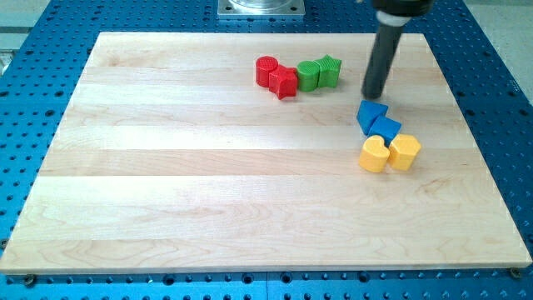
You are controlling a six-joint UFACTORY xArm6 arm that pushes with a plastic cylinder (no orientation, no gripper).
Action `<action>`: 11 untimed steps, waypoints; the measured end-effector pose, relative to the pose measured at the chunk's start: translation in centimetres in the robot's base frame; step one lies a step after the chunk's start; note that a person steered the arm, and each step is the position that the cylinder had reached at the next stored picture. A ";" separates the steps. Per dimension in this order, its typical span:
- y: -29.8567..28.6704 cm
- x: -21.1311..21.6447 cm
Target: Place the green star and triangle in a diagonal line
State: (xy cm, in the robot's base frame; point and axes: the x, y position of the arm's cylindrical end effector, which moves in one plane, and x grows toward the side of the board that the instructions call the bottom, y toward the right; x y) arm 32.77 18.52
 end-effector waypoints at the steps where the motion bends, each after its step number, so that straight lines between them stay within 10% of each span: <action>1: -3.4 -3.6; 3: -11.6 -3.7; 6: 10.1 1.1; 9: -2.8 8.1; 11: -7.5 3.5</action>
